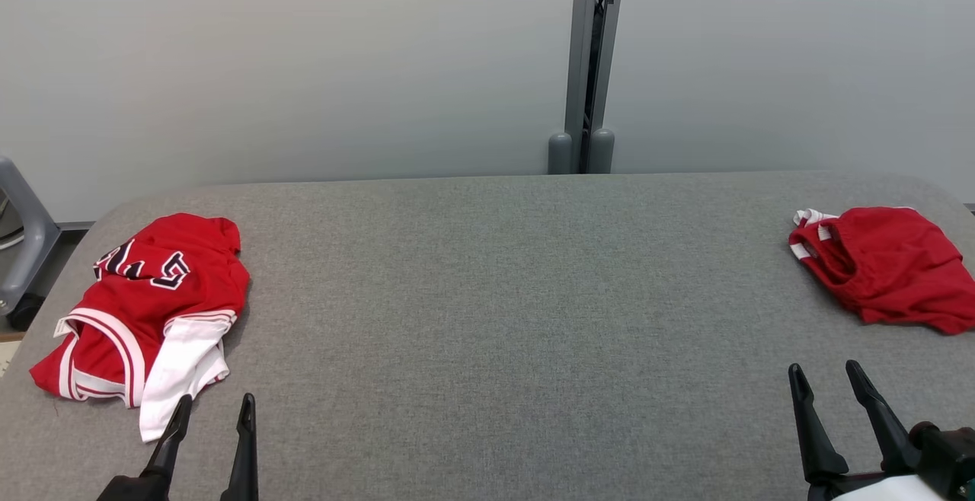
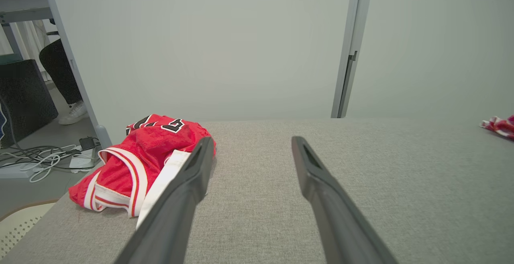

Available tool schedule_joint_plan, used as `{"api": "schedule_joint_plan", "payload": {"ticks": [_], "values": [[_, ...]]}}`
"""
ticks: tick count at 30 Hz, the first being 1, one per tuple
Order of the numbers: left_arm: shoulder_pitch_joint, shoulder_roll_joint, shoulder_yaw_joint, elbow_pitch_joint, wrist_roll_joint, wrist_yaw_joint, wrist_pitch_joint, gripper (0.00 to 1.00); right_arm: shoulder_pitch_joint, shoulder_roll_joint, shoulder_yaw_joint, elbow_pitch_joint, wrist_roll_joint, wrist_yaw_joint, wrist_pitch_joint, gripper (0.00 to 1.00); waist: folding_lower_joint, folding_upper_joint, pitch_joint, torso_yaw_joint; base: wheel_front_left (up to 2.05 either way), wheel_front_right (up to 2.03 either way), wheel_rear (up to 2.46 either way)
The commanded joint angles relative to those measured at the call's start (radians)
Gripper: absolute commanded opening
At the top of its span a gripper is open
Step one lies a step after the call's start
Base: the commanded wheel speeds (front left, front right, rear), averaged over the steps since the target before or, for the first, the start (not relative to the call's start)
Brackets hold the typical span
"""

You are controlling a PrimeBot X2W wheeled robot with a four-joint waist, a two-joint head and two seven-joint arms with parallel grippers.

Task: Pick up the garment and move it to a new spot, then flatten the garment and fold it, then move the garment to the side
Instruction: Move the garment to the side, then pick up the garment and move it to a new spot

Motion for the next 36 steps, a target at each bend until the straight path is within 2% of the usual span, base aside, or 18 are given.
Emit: {"api": "schedule_joint_plan", "payload": {"ticks": [1, 7, 12, 28, 36], "values": [[0.007, 0.005, 0.003, 0.001, 0.000, -0.004, 0.000, 1.00, 0.007, -0.002, -0.004, -0.003, -0.007, 0.000, -0.005, 1.00, 0.0000, 0.0000, 0.000, -0.001, 0.00, 0.00, 0.00], [0.001, 0.009, 0.007, 0.007, 0.001, -0.005, 0.000, 1.00, 0.010, 0.000, -0.009, -0.006, -0.009, 0.000, -0.005, 1.00, 0.0000, 0.0000, -0.003, 0.008, 0.00, 0.00, 0.00], [-0.007, 0.020, 0.017, 0.009, -0.001, -0.004, 0.000, 1.00, 0.015, 0.006, -0.002, -0.005, -0.008, 0.000, -0.005, 1.00, 0.0000, 0.0000, -0.002, 0.047, 0.00, 0.00, 0.00], [-0.040, 0.060, 0.042, 0.038, -0.010, 0.002, 0.000, 1.00, 0.011, 0.059, 0.000, 0.011, -0.008, 0.000, -0.005, 1.00, 0.0000, 0.0000, 0.007, 0.315, 0.00, 0.00, 0.00], [-0.039, 0.069, 0.054, 0.032, -0.017, 0.012, 0.000, 1.00, 0.001, 0.068, 0.008, 0.019, -0.005, 0.000, -0.005, 1.00, 0.0000, 0.0000, 0.015, 0.414, 0.00, 0.00, 0.00]]}}
